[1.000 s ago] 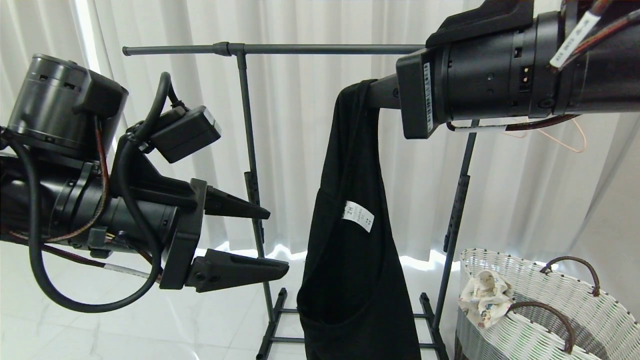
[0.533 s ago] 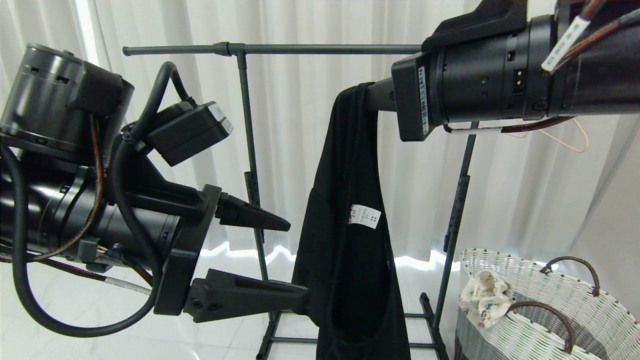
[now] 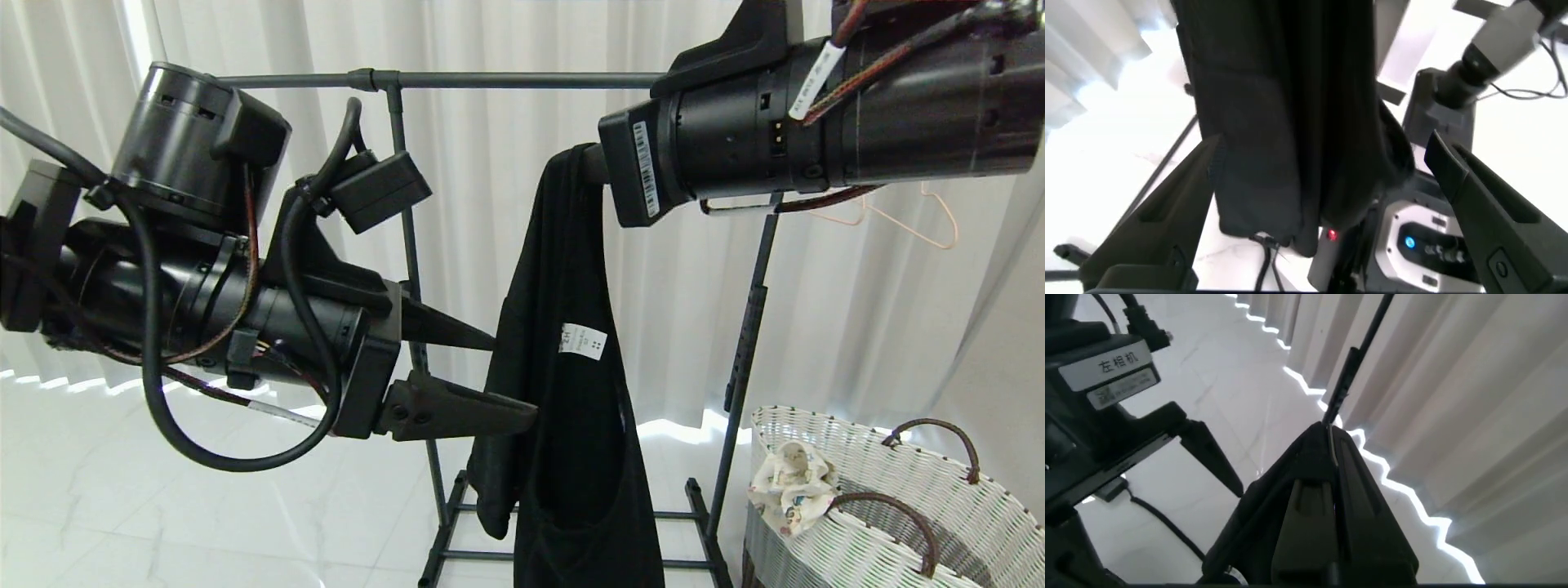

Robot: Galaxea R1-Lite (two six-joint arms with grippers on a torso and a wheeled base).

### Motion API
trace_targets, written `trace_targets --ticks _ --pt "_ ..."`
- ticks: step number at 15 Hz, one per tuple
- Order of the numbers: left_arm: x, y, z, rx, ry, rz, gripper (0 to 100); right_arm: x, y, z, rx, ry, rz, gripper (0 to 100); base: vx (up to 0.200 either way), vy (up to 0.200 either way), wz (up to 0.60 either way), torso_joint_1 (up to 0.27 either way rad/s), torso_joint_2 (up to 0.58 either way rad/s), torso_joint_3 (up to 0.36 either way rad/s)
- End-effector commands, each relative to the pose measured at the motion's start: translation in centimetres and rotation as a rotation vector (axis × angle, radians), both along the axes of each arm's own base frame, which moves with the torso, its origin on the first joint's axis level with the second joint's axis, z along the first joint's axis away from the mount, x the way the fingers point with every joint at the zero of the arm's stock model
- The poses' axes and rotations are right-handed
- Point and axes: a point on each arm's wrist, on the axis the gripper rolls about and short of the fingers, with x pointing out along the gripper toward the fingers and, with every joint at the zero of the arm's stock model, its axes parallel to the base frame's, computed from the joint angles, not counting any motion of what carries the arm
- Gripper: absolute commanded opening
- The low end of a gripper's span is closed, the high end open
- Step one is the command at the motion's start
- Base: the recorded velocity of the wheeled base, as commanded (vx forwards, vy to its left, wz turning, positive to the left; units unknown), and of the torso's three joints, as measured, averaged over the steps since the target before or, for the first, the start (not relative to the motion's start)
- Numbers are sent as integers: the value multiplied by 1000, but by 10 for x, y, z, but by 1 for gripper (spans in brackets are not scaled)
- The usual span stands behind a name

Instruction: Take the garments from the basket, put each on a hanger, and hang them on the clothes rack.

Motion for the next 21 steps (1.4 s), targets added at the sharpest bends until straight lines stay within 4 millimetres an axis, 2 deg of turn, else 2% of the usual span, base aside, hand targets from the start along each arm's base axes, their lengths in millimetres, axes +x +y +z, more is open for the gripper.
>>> trace_targets --ticks 1,6,8,10,13,21 --pt "15 -7 -10 18 34 2 100 8 10 -5 -10 5 -8 0 0 0 0 0 0 0" --pt "23 -11 -18 22 134 58 100 11 12 -8 -20 6 -31 0 0 0 0 0 0 0" --pt "29 -11 -26 133 90 197 100 14 16 -13 -32 11 -41 0 0 0 0 0 0 0" --pt "30 -10 -28 172 65 232 100 15 17 -14 -33 12 -43 0 0 0 0 0 0 0" --pt "36 0 -43 256 25 258 100 15 16 -13 -30 11 -46 0 0 0 0 0 0 0" --pt "40 18 -62 360 57 369 100 10 6 -4 -21 5 -51 0 0 0 0 0 0 0"
